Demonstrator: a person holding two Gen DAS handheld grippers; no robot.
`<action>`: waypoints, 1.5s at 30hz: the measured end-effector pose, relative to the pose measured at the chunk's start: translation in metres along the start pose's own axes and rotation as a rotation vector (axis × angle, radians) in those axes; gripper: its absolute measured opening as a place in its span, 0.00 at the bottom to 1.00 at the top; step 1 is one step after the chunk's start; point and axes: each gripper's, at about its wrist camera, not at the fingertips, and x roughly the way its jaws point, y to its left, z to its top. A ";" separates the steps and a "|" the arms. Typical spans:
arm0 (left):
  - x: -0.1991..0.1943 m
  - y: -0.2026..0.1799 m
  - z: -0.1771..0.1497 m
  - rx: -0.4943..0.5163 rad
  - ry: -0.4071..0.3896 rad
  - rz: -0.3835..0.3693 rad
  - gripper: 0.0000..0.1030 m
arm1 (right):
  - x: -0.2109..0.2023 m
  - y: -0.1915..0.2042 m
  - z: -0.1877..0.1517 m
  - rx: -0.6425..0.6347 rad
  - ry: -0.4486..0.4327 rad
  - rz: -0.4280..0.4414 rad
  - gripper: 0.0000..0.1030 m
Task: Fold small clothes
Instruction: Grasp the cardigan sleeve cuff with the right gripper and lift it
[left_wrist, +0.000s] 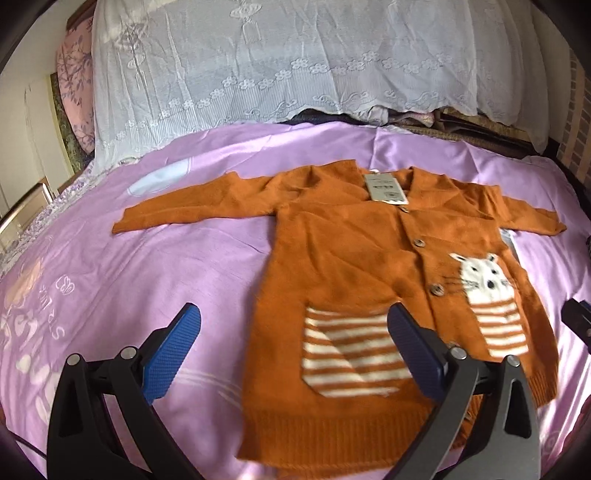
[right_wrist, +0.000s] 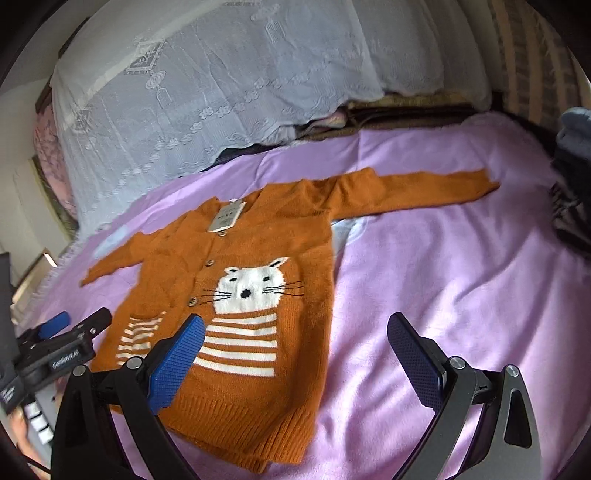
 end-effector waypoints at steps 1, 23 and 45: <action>0.006 0.007 0.008 -0.013 0.016 -0.013 0.96 | 0.004 -0.005 0.006 0.022 0.022 0.031 0.97; 0.096 -0.109 0.118 0.001 0.198 -0.135 0.96 | 0.077 -0.219 0.083 0.843 -0.072 0.025 0.77; 0.194 -0.198 0.116 -0.004 0.235 -0.020 0.96 | 0.114 -0.282 0.095 0.966 -0.202 0.022 0.07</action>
